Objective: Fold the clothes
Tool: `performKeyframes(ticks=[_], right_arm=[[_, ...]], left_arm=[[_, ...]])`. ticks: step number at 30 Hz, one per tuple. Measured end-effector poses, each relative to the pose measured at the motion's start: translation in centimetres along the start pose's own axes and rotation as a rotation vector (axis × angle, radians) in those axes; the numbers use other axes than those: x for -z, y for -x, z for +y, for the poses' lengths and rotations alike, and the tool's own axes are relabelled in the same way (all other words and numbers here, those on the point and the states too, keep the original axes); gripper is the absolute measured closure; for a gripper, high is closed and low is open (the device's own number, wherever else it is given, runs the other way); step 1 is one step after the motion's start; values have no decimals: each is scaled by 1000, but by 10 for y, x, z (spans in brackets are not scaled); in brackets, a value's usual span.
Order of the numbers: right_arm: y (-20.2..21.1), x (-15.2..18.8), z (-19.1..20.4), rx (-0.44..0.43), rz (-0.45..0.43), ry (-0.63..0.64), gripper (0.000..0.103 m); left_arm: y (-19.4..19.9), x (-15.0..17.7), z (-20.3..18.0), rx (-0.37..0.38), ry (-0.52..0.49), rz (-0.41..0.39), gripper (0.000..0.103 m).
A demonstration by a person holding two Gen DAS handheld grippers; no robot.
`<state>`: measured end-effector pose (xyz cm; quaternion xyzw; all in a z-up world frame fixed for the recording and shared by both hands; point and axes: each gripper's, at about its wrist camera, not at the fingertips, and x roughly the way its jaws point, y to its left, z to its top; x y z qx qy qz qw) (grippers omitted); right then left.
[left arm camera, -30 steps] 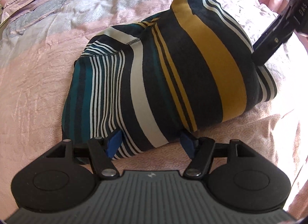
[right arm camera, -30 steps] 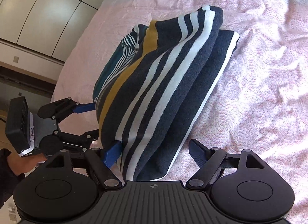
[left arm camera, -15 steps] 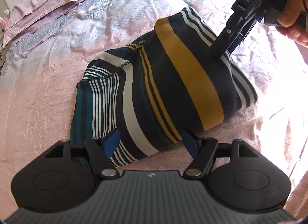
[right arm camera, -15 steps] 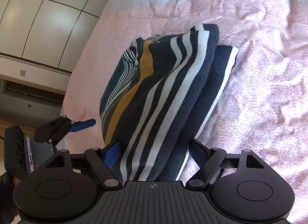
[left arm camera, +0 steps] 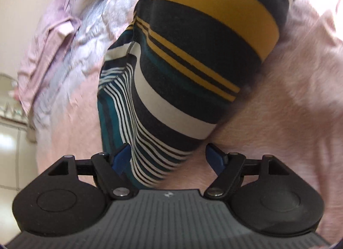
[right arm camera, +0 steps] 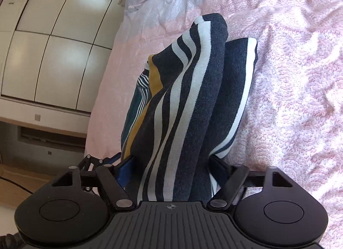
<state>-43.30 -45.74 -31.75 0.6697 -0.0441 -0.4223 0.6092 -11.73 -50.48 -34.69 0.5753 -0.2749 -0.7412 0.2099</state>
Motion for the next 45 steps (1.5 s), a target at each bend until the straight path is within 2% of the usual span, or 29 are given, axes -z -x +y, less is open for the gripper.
performKeyframes(ticks=[2, 3, 4, 6, 9, 11, 12, 13, 17, 19, 23, 24, 25, 26, 29, 30, 32, 36, 38, 42, 45], right_arm=[[5, -8, 0, -17, 8, -44, 66], [7, -12, 2, -27, 16, -38, 73], [7, -16, 4, -36, 26, -30, 76], [4, -24, 9, -52, 47, -13, 77], [2, -34, 9, -62, 83, 14, 76], [-1, -35, 7, -51, 95, 28, 70], [-2, -36, 6, -48, 96, 34, 58], [-2, -36, 6, -39, 91, 46, 52], [8, -34, -7, -58, 66, 54, 49], [6, -34, -16, -75, 52, 20, 38], [-7, -36, -26, -134, 27, -75, 36], [-9, -37, -26, -148, 29, -89, 36], [-10, -39, -28, -160, 34, -112, 56], [-10, -41, -28, -173, 39, -131, 63], [-3, -49, -22, -192, 57, -164, 72], [1, -53, -16, -192, 57, -172, 74], [14, -62, -3, -195, 52, -178, 76], [75, -94, 41, -149, 43, -97, 80], [110, -106, 73, -92, 46, -17, 80], [176, -110, 144, 43, 38, 186, 80], [195, -83, 213, 170, 52, 407, 79]], left_arm=[[-12, -2, 0, -45, -59, -14, 22], [-17, -3, 1, -42, -79, -12, 22], [-23, -5, 1, -40, -99, -11, 22], [-30, -10, 6, -14, -108, -3, 29], [-32, -13, 6, -8, -109, 19, 31], [-29, -14, 4, -14, -109, 24, 34], [-27, -15, 3, -15, -110, 26, 33], [-26, -15, 2, -17, -110, 28, 33], [-4, -15, 0, -30, -49, 45, 32], [17, -19, -2, -46, 7, 14, 28], [52, -38, -15, -62, 37, -89, 15], [54, -44, -19, -57, 24, -104, 13], [51, -50, -19, -46, 28, -106, 13], [47, -55, -19, -35, 33, -108, 13], [34, -71, -8, 7, 79, -96, 15], [33, -78, -2, 34, 103, -98, 17], [42, -94, 8, 40, 134, -126, 18], [81, -135, 24, 55, 237, -234, 18], [103, -164, 27, 64, 301, -299, 18], [143, -159, 19, 84, 435, -344, 18], [173, -155, 12, 98, 535, -378, 18]])
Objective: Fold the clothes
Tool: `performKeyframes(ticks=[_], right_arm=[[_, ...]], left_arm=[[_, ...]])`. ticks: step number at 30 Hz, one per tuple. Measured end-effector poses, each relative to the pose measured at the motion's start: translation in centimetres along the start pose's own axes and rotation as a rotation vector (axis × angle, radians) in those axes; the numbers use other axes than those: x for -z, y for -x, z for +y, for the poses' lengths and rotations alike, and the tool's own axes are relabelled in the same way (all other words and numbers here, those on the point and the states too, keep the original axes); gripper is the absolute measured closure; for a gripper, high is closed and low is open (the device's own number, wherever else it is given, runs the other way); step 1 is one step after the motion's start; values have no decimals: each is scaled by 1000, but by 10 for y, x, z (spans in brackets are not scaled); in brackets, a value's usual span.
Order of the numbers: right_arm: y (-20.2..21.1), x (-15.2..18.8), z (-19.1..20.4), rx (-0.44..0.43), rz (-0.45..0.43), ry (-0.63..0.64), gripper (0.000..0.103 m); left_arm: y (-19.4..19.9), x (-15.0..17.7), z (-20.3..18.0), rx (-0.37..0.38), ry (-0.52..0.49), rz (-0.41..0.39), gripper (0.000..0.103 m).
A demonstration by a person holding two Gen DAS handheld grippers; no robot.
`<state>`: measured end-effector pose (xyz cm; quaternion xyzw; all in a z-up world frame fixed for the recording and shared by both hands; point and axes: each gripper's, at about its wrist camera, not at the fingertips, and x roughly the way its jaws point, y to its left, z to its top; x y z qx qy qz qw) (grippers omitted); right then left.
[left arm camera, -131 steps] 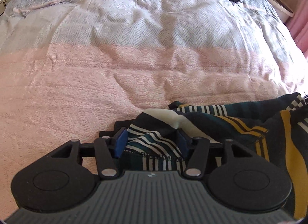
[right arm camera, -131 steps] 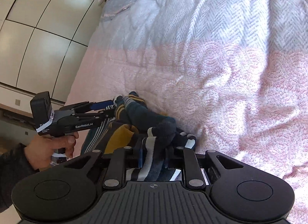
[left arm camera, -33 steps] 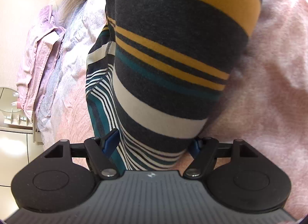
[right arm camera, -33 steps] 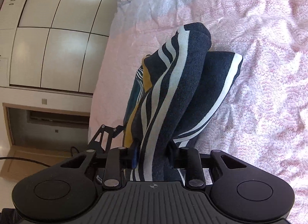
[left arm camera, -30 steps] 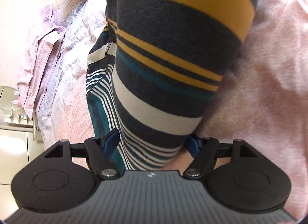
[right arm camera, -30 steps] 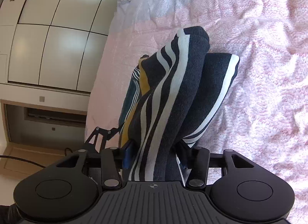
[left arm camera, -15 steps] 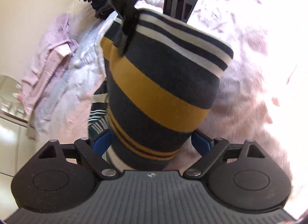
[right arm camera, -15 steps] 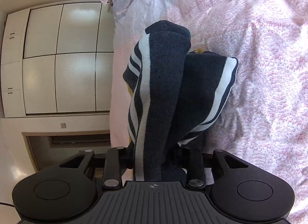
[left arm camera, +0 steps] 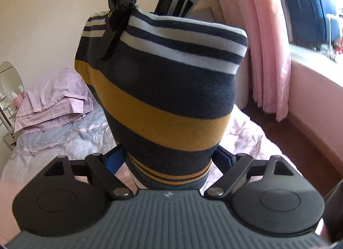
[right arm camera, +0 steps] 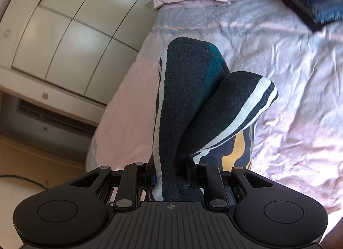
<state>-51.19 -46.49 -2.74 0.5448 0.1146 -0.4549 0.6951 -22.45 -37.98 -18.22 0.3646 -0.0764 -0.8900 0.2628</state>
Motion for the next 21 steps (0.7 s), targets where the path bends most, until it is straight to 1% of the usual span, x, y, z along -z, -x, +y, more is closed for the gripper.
performKeyframes(ticks=[2, 3, 5, 6, 7, 8, 9, 11, 12, 14, 15, 16, 19, 20, 21], right_arm=[[1, 18, 53, 90, 36, 180, 79], [-5, 32, 78, 125, 72, 270, 76], [-37, 65, 118, 99, 129, 372, 72], [-63, 88, 132, 68, 162, 409, 69], [-91, 112, 145, 34, 197, 445, 59], [-121, 133, 150, -4, 231, 456, 55], [-151, 153, 154, -44, 266, 463, 47], [-211, 194, 161, -124, 335, 476, 47], [-230, 208, 160, -150, 369, 440, 47], [-246, 222, 149, -182, 395, 407, 46], [-253, 229, 142, -197, 407, 392, 44], [-260, 236, 136, -213, 418, 378, 40], [-246, 234, 100, -146, 404, 300, 37], [-241, 228, 85, -103, 385, 278, 37], [-236, 222, 70, -58, 362, 257, 37]], left_arm=[[20, -2, -6, 3, 67, -24, 18], [29, -3, -9, 5, 100, -36, 18], [49, -5, -16, 8, 168, -59, 18], [62, 16, -15, -23, 228, 4, 19], [75, 38, -14, -54, 289, 66, 19], [88, 60, -13, -84, 350, 129, 20], [104, 84, -9, -121, 429, 185, 23], [133, 120, -6, -204, 548, 263, 24], [147, 138, -4, -245, 607, 301, 24], [164, 159, -2, -299, 702, 319, 24], [172, 170, 0, -325, 749, 327, 24], [169, 172, 3, -324, 767, 316, 24], [157, 180, 11, -319, 818, 281, 24], [154, 183, 14, -317, 835, 269, 24], [143, 181, 22, -300, 831, 248, 24]])
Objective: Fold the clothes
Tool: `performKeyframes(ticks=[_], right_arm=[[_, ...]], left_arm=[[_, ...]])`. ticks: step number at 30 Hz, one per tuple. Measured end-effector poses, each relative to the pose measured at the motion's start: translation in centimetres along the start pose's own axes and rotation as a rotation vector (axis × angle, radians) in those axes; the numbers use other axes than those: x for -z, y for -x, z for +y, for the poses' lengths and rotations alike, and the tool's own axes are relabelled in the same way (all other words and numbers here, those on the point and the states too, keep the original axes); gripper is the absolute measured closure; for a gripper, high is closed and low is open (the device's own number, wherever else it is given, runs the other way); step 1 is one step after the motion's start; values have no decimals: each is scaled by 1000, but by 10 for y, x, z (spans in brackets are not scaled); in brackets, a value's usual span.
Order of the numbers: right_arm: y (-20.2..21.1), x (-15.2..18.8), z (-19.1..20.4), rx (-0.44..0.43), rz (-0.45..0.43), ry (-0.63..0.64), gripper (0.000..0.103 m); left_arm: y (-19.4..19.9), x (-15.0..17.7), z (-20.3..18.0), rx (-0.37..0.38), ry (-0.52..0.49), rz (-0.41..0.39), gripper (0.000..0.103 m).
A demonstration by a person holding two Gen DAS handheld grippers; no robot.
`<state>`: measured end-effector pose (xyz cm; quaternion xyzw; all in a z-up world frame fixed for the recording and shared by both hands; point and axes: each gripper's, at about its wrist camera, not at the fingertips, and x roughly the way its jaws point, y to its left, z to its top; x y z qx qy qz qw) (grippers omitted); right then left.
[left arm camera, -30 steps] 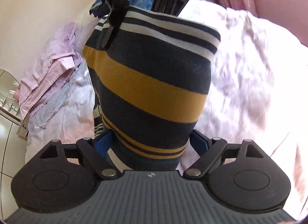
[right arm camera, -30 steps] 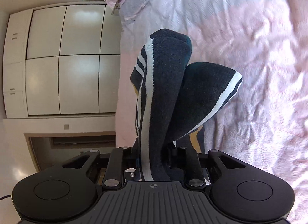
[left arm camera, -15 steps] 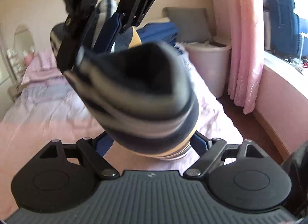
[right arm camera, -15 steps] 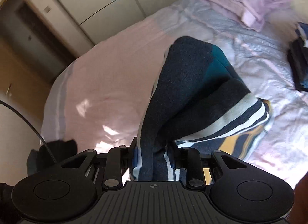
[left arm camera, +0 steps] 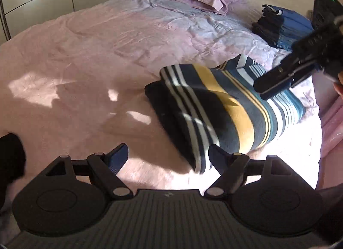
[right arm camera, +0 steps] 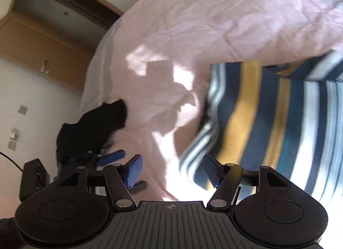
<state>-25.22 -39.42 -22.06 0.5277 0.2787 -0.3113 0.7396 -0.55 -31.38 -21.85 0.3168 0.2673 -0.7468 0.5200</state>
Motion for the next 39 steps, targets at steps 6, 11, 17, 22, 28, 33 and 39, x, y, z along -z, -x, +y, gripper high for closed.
performKeyframes(ticks=[6, 11, 17, 22, 28, 33, 39], right_arm=[[52, -27, -81, 156, -181, -128, 37], [54, -55, -121, 194, -219, -31, 37], [35, -68, -162, 150, -177, 100, 37], [44, -80, -156, 76, -178, 112, 85], [20, -103, -167, 90, -152, 99, 86], [21, -114, -175, 115, -167, 92, 85], [14, -115, -167, 58, -143, 140, 54]], left_arm=[[-81, -55, 17, 136, 103, 8, 24], [-154, -87, 44, 208, 229, 76, 44], [-173, -92, 60, 314, 334, 137, 93], [-125, -107, 74, 289, 333, 28, 94], [-198, -76, 102, 272, 470, 134, 90], [-198, -75, 112, 295, 493, 130, 90], [-199, -69, 117, 303, 509, 141, 90]])
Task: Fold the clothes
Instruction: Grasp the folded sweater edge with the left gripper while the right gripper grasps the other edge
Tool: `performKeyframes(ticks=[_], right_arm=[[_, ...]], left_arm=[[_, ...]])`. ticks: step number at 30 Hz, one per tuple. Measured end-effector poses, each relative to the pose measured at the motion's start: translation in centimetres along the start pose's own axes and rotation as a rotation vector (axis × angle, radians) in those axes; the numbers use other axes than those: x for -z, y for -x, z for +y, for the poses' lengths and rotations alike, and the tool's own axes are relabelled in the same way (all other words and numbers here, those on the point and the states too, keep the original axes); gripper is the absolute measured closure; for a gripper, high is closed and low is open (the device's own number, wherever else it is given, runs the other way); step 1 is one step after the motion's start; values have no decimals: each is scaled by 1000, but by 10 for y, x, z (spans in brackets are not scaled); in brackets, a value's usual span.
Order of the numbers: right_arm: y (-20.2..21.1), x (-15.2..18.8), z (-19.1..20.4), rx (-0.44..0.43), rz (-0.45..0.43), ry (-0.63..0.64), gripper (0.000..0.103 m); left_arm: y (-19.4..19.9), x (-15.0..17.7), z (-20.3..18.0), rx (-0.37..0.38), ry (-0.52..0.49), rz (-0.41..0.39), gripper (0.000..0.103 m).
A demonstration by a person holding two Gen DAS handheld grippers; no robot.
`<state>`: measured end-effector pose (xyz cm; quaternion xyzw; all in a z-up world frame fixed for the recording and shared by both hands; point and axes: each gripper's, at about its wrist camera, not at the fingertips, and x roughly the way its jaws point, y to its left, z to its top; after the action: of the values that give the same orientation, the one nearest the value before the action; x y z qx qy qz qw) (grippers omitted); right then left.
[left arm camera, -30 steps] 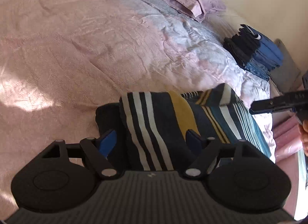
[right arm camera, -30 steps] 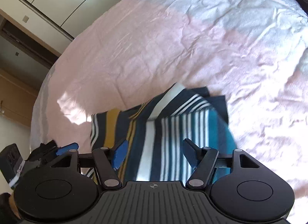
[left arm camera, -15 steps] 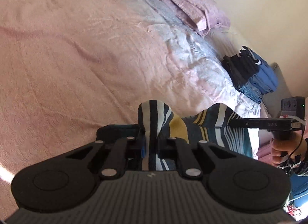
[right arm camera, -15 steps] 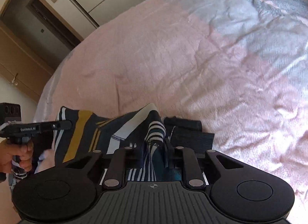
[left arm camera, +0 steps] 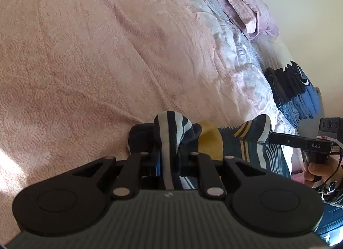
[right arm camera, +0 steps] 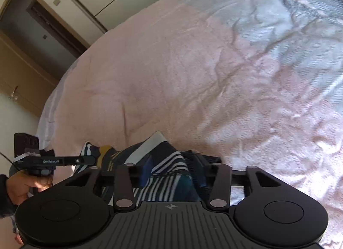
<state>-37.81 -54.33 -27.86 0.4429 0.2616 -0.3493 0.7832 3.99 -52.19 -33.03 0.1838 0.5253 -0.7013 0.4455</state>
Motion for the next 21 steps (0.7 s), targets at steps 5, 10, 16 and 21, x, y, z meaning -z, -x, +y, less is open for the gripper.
performKeyframes(ticks=[5, 10, 16, 21], right_arm=[[-24, -7, -34, 56, -26, -35, 66], [2, -18, -25, 138, -79, -27, 66], [46, -4, 39, 40, -128, 9, 66], [31, 40, 75, -35, -6, 32, 66]], left_arm=[[-19, -9, 9, 9, 29, -7, 89], [3, -9, 8, 8, 57, -10, 81], [67, 12, 2, -21, 59, -40, 77], [89, 68, -5, 24, 74, 59, 71]])
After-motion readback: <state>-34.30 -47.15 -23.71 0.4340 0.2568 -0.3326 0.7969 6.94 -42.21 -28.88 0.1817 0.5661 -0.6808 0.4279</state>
